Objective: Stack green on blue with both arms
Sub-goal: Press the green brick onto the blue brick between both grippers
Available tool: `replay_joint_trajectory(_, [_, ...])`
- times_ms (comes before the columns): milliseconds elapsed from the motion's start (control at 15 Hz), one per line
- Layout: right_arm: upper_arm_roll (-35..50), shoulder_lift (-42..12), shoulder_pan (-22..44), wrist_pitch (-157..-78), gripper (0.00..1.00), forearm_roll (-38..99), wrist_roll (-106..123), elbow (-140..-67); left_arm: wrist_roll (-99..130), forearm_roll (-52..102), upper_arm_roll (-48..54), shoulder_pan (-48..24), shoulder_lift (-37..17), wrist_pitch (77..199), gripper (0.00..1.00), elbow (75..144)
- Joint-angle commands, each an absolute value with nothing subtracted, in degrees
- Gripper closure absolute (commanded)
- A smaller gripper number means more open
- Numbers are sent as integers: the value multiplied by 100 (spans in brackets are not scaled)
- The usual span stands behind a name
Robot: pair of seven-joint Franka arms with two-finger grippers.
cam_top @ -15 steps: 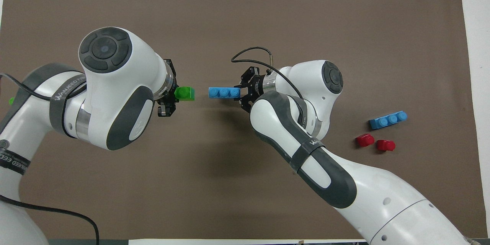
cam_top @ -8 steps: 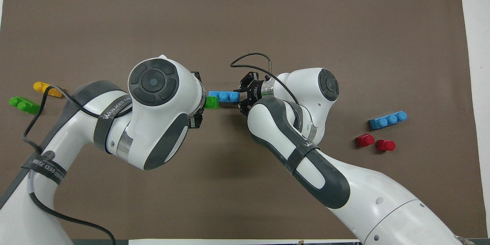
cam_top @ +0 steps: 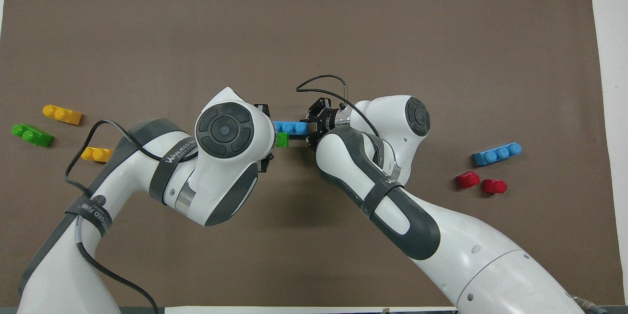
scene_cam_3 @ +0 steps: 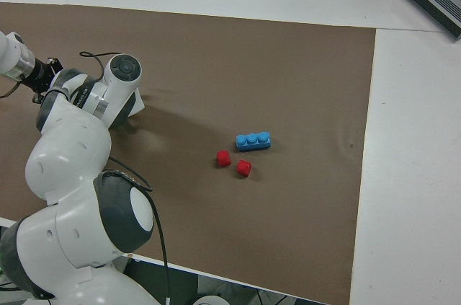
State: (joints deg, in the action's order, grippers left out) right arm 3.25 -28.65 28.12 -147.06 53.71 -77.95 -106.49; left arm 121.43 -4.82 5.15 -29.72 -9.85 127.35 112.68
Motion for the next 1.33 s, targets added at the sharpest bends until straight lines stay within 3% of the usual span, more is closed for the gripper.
replay_joint_trajectory(0, [325, -2892, 2830, -14880, 100, 5546, -7576, -10696, 12603, -852, 431, -3164, -1238, 13086, 100, 11312])
replay_joint_trajectory(533, [325, -2892, 2830, -14906, 100, 5625, -7576, -10723, 12762, -1011, 431, -3147, -1441, 13263, 100, 11250])
replay_joint_trajectory(800, [325, -2892, 2830, -14915, 100, 5634, -7576, -10723, 12691, -1081, 413, -3050, -1555, 12867, 100, 10777])
replay_joint_trajectory(1267, [325, -2892, 2830, -14915, 100, 5634, -7585, -10723, 12744, -1134, 404, -2970, -1846, 13324, 100, 10749])
